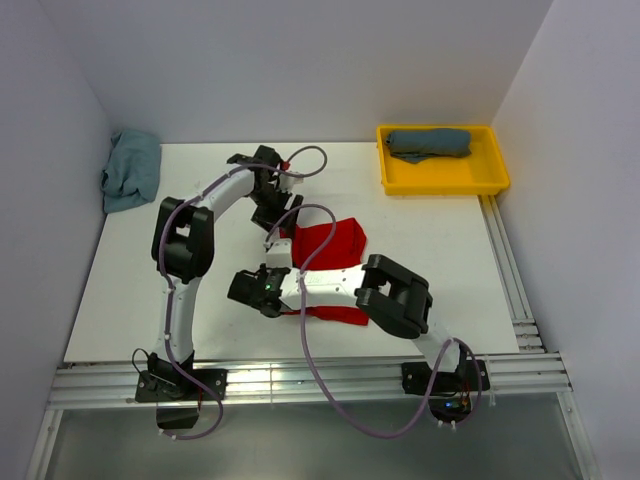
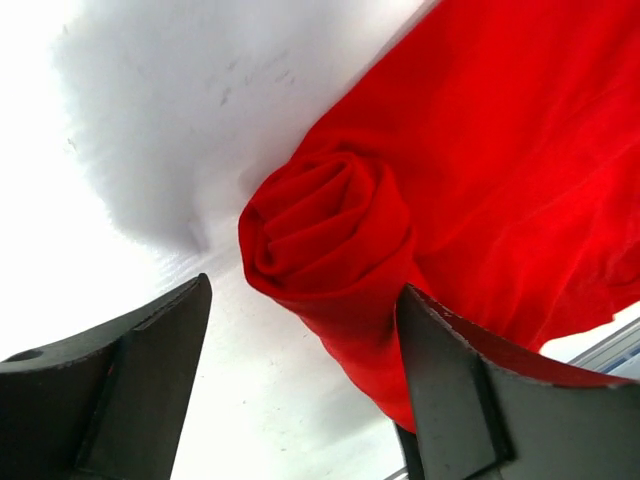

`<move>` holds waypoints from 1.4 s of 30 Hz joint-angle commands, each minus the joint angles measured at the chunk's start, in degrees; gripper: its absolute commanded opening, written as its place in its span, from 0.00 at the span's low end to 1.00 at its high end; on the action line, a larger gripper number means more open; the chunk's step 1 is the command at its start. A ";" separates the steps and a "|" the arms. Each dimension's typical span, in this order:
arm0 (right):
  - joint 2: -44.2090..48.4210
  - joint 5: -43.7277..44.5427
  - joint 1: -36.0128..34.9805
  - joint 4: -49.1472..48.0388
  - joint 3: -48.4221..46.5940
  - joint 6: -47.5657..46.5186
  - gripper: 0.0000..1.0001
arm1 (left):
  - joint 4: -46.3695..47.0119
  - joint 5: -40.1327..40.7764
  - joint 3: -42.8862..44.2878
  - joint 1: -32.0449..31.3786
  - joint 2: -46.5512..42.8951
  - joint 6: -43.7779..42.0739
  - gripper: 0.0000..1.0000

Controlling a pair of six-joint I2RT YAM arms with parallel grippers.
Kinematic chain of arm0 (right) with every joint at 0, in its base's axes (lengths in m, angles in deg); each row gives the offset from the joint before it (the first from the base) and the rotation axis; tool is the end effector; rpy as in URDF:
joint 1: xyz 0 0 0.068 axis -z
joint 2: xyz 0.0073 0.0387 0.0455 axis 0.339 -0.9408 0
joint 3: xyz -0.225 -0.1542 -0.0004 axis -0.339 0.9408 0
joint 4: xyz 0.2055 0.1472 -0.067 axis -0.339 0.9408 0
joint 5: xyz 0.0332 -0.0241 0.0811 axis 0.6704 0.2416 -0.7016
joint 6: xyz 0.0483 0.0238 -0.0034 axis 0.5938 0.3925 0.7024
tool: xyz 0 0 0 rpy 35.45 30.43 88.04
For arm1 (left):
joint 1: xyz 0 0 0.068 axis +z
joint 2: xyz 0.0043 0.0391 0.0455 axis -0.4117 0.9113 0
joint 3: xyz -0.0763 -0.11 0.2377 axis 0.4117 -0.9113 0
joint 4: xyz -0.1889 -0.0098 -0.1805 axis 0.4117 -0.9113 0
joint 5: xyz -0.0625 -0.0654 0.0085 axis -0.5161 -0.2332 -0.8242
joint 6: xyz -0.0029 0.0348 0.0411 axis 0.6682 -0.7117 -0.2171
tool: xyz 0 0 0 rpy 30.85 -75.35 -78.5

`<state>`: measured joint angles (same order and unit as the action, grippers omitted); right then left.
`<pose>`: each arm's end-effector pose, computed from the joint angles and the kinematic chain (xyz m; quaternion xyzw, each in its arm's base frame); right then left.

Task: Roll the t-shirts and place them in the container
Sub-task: Roll the tshirt

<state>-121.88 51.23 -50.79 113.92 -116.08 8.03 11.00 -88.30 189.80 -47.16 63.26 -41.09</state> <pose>0.1622 0.3897 0.1497 -0.0183 0.9273 -0.0230 0.3733 0.4142 -0.1882 0.1844 0.2224 0.9517 -0.1975 0.0757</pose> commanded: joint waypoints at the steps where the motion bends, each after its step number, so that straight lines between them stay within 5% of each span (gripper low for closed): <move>1: 2.79 -5.34 0.12 -6.41 5.52 2.87 0.45 | 0.95 -2.97 3.54 1.05 -1.71 -1.14 0.80; 6: 10.16 -9.38 1.52 -21.78 19.19 2.17 0.35 | 2.26 -9.73 2.67 4.21 -4.69 -1.58 0.83; 13: 18.09 -27.20 7.32 -68.23 42.77 3.74 0.22 | 6.48 -17.28 -4.19 11.41 -9.00 -2.80 0.85; 22: 7.90 -39.01 9.70 -98.24 45.96 10.94 0.19 | 12.46 -26.35 -16.49 15.29 -12.61 -6.15 0.86; 27: 4.46 -40.24 10.31 -103.90 47.80 15.61 0.18 | 14.13 -25.39 -19.40 15.56 -10.68 -6.06 0.85; 42: 7.36 -38.75 10.93 -91.78 47.54 15.52 0.27 | 14.13 -17.57 -16.68 13.37 -6.89 -2.63 0.66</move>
<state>-115.81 14.03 -39.84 16.83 -68.36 23.40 24.40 -108.59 171.07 -32.10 56.57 -44.20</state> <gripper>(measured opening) 0.287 0.673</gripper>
